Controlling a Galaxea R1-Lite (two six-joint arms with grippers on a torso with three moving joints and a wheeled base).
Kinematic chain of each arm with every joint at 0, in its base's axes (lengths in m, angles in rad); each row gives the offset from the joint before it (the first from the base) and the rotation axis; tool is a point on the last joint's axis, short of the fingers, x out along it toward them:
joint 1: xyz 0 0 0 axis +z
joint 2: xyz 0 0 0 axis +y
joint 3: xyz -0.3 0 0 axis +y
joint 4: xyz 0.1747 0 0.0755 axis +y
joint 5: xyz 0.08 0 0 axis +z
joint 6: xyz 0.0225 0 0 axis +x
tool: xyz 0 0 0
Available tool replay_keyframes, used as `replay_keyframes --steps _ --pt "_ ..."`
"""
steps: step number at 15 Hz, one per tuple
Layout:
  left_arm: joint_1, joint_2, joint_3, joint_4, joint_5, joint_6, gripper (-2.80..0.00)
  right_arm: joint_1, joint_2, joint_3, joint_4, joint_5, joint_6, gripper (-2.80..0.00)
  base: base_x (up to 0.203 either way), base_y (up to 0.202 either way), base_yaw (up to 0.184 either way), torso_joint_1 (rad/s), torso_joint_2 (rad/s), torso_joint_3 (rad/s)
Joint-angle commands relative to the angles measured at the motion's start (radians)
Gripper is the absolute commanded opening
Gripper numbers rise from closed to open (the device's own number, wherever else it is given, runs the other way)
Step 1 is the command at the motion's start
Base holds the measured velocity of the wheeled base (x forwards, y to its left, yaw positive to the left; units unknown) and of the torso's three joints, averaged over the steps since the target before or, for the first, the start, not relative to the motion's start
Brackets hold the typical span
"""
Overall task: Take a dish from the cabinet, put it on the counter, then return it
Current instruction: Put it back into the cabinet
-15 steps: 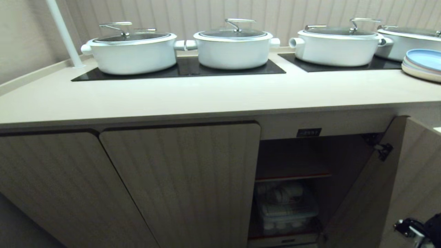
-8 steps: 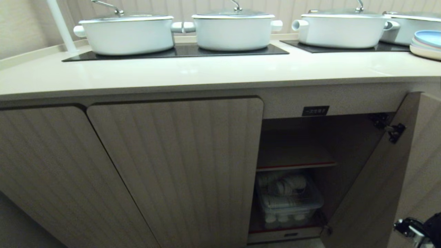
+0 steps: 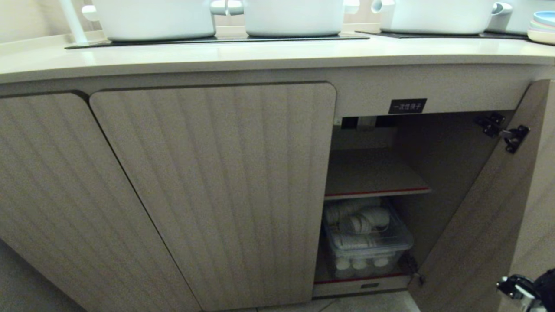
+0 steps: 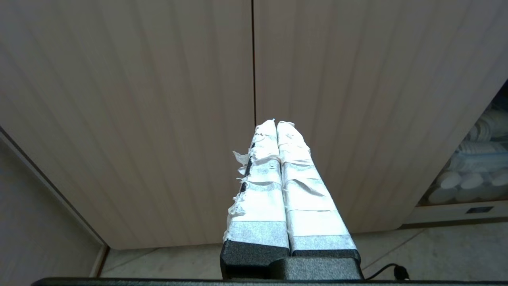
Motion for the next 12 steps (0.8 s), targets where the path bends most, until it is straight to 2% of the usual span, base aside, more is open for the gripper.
replay_keyframes --steps 1,12 --pt "0.0 0.0 0.0 -0.001 0.0 0.0 -2.8 0.001 0.0 0.0 0.001 0.0 0.003 -2.8 0.0 0.0 0.0 -0.022 0.1 0.051" --pt "0.0 0.0 0.0 -0.001 0.0 0.0 -2.8 0.0 -0.001 -0.004 -0.005 0.0 0.003 -2.8 0.0 0.0 0.0 0.0 0.01 0.01"
